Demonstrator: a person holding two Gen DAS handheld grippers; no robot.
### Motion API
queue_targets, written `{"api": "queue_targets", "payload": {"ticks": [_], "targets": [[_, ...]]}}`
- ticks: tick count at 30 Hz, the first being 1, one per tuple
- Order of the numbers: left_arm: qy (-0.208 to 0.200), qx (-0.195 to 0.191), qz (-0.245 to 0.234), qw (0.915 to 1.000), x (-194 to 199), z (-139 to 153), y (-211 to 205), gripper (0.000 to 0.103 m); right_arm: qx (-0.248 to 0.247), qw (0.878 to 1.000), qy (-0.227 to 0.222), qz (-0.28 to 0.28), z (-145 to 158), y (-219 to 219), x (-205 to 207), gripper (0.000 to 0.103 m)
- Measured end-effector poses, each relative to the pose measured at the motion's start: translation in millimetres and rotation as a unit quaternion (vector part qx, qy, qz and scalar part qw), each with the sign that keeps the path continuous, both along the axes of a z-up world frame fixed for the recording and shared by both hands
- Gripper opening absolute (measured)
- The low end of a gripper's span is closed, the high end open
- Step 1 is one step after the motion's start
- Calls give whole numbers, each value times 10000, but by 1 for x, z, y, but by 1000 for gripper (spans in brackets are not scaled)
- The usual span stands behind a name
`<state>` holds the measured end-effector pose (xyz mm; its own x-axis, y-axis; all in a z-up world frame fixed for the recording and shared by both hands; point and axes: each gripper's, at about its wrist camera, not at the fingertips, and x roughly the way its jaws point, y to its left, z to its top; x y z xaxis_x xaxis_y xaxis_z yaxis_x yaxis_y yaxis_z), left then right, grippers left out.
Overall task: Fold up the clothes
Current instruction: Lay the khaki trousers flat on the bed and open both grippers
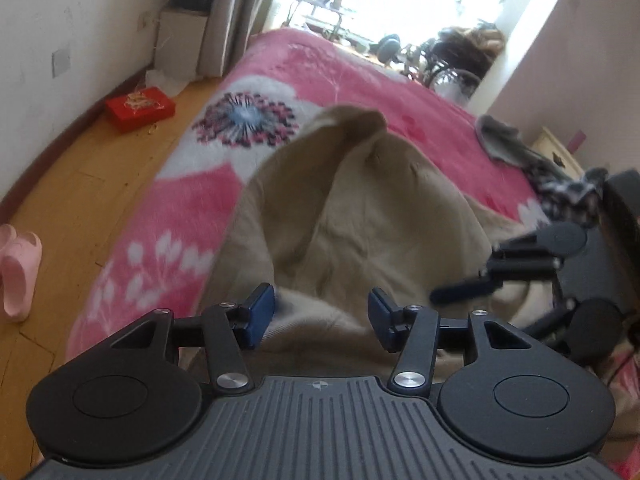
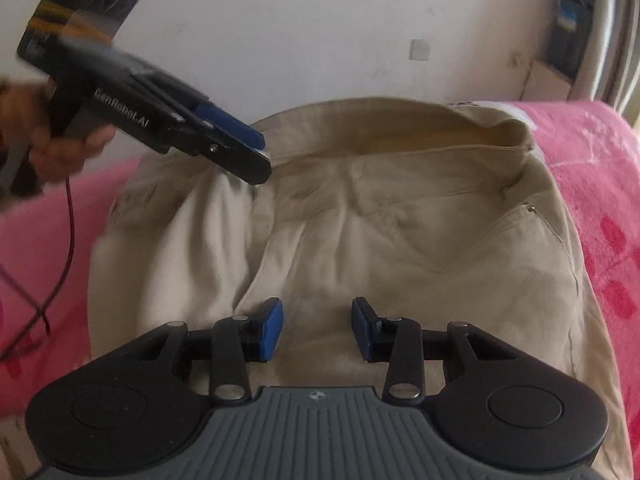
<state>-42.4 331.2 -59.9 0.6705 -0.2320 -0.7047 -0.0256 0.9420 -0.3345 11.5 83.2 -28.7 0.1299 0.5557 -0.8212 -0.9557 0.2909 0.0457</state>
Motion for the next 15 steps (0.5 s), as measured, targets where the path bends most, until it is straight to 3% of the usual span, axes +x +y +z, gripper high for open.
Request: {"api": "queue_targets", "payload": {"ticks": [8, 15], "targets": [[142, 169, -102, 9997, -31, -4, -2, 52, 130, 9995, -98, -263, 25, 5, 25, 41], [196, 265, -123, 9994, -38, -8, -5, 52, -24, 10000, -22, 42, 3, 53, 16, 42]]}}
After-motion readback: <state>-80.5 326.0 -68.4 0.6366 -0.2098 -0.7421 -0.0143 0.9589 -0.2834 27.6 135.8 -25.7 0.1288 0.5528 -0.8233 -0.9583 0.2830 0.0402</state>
